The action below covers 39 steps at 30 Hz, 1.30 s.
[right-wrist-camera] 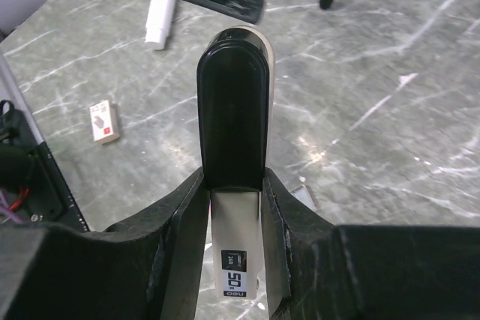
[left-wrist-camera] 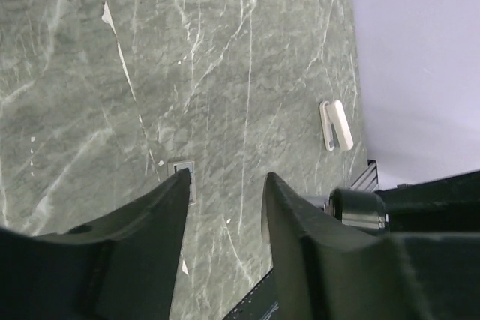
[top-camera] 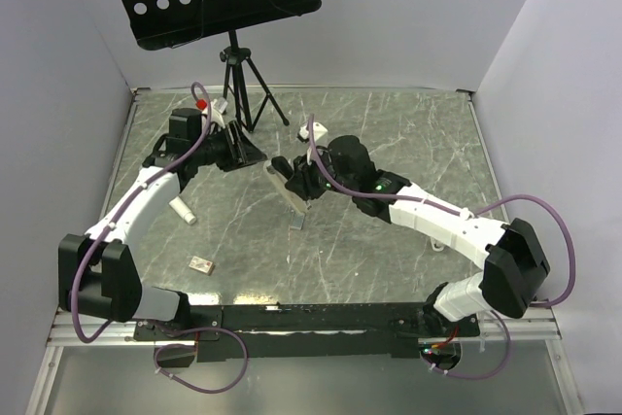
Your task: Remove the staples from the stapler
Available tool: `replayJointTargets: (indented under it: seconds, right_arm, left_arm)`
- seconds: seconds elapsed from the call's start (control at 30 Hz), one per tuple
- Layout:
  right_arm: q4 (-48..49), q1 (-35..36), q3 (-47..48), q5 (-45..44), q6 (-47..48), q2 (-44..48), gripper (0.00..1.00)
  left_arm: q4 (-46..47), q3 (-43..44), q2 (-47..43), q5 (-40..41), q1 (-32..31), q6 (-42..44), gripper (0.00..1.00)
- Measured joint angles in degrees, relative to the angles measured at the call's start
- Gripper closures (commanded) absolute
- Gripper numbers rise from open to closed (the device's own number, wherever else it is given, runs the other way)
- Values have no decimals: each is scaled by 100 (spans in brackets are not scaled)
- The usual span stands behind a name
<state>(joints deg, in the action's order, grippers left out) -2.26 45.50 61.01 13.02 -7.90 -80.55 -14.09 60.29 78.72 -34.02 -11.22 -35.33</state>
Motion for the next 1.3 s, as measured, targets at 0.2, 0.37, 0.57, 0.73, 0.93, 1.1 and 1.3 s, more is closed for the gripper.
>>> replayJointTargets:
  seconds: [0.2, 0.37, 0.57, 0.73, 0.93, 1.1, 1.3]
  right_arm:
    - [201, 262, 0, -129, 28, -39, 100]
    - [282, 422, 7, -315, 107, -114, 100]
    - [367, 446, 7, -579, 186, -293, 100]
    - [369, 444, 9, -734, 170, -308, 100]
    - [365, 444, 9, -822, 177, -304, 100]
    - [372, 444, 9, -872, 175, -295, 100]
    - [376, 444, 7, -896, 157, -295, 100]
  left_arm:
    - [48, -122, -17, -24, 7, 20, 56]
    - [107, -197, -15, -144, 7, 15, 52]
    - [111, -214, -15, -199, 4, -7, 47]
    - [70, -212, -22, -164, 24, -37, 48]
    - [111, -212, -26, -308, 42, -140, 52]
    - [289, -236, -26, -542, 50, -238, 57]
    - [369, -286, -24, -658, 72, -339, 54]
